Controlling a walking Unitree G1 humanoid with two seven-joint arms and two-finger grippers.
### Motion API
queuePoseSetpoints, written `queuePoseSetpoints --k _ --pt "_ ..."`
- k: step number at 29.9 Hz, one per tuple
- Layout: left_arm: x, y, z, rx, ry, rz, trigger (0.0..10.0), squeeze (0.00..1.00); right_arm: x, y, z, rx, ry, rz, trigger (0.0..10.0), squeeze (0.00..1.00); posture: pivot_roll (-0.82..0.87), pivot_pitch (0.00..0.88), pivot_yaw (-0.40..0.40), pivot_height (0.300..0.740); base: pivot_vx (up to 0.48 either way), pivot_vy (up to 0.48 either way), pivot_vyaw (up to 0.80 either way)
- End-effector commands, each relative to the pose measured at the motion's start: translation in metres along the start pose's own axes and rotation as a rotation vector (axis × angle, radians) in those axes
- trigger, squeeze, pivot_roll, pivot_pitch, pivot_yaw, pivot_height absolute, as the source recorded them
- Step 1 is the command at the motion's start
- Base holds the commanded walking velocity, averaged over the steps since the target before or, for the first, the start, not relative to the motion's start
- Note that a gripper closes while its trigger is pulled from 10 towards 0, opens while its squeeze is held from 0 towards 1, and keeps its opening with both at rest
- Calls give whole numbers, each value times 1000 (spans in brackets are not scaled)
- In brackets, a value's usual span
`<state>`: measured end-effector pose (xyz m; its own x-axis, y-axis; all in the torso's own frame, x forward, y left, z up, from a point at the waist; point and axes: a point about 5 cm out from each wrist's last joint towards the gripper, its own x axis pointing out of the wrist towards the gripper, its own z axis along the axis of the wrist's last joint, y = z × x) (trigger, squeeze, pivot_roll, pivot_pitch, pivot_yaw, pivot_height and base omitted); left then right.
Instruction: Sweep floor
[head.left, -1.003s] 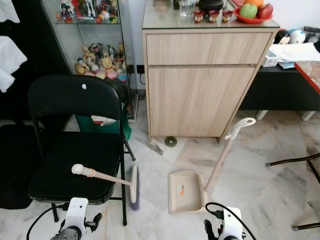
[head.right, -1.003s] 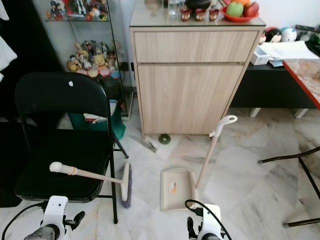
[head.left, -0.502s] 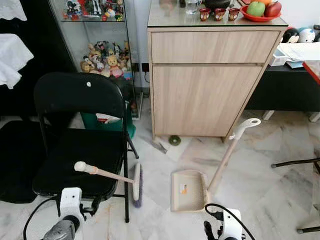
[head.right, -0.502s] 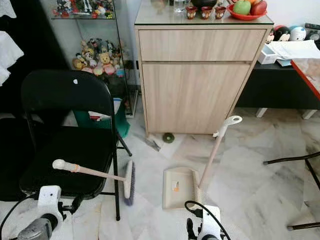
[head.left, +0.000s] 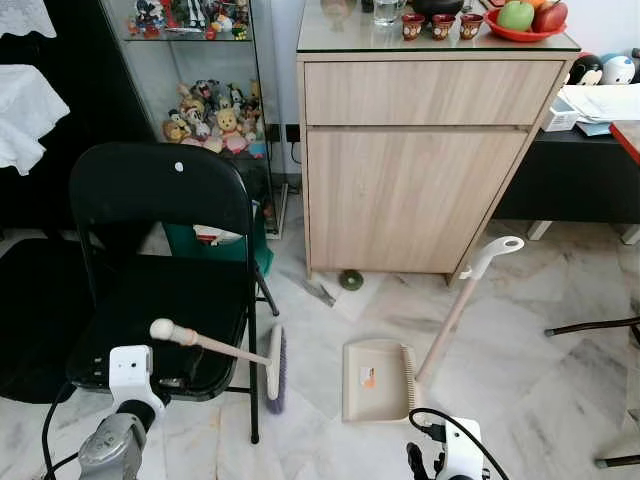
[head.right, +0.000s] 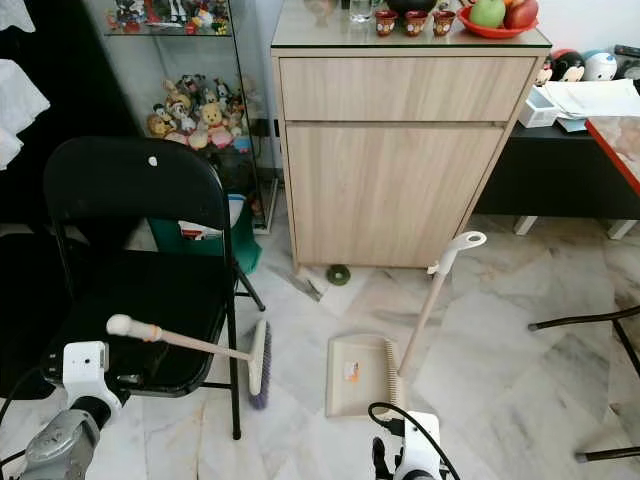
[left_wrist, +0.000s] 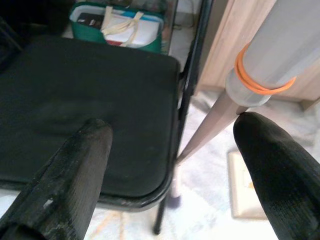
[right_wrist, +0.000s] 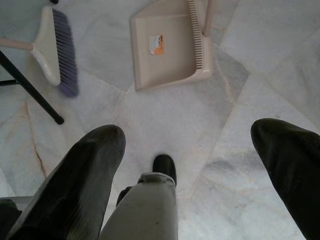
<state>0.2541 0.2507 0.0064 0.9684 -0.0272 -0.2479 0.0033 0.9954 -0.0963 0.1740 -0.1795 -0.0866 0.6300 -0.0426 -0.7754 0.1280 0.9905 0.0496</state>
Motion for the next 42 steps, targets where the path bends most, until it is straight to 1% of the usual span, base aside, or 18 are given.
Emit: queuePoseSetpoints --k 1,4,6,9,10,14,19,21,23,24,26,28,31,42 --pt "2 -2 3 -7 -17 -16 10000 0 -1 1 -5 -7 19 2 10000 0 -46 92 7 740 0 0 0" --pt "4 -7 6 -23 -29 -49 10000 0 -1 1 -5 -7 20 2 10000 0 -46 88 4 740 0 0 0" --pt "4 -9 6 -14 -26 -69 10000 0 -1 1 -5 -7 20 3 10000 0 -46 88 4 740 0 0 0" --pt "1 -10 3 44 0 -113 10000 0 -1 1 -4 -7 20 3 10000 0 -43 87 5 740 0 0 0" --pt "-1 -10 -1 83 24 -131 10000 0 -1 1 -4 -8 20 3 10000 0 -43 87 5 740 0 0 0" --pt "-5 -7 -6 117 55 -140 10000 0 -1 2 -5 -9 21 5 10000 0 -43 87 5 740 0 0 0" --pt "-5 -7 -2 109 25 -144 10000 0 -1 1 -4 -12 21 7 10000 0 -40 86 1 740 0 0 0" --pt "-4 -7 2 106 8 -131 10000 0 -1 1 -4 -14 21 7 10000 0 -40 86 1 740 0 0 0" --pt "0 -5 7 74 -21 -97 10000 0 -1 2 -4 -15 21 8 10000 0 -40 86 1 740 0 0 0" --pt "0 -5 7 74 -21 -97 10000 0 -1 2 -4 -15 21 8 10000 0 -40 86 1 740 0 0 0" --pt "3 -7 11 43 -41 -93 10000 0 0 2 -4 -15 19 9 10000 0 -40 86 1 740 0 0 0" --pt "4 -9 12 33 -45 -100 10000 0 0 2 -4 -16 19 9 10000 0 -40 86 1 740 0 0 0" --pt "6 -14 12 33 -47 -114 10000 0 0 1 -3 -16 19 8 10000 0 -41 82 -2 740 0 0 0" --pt "17 -22 23 12 -98 -86 10000 0 0 3 -2 -16 15 11 10000 0 -43 79 -2 740 0 0 0"
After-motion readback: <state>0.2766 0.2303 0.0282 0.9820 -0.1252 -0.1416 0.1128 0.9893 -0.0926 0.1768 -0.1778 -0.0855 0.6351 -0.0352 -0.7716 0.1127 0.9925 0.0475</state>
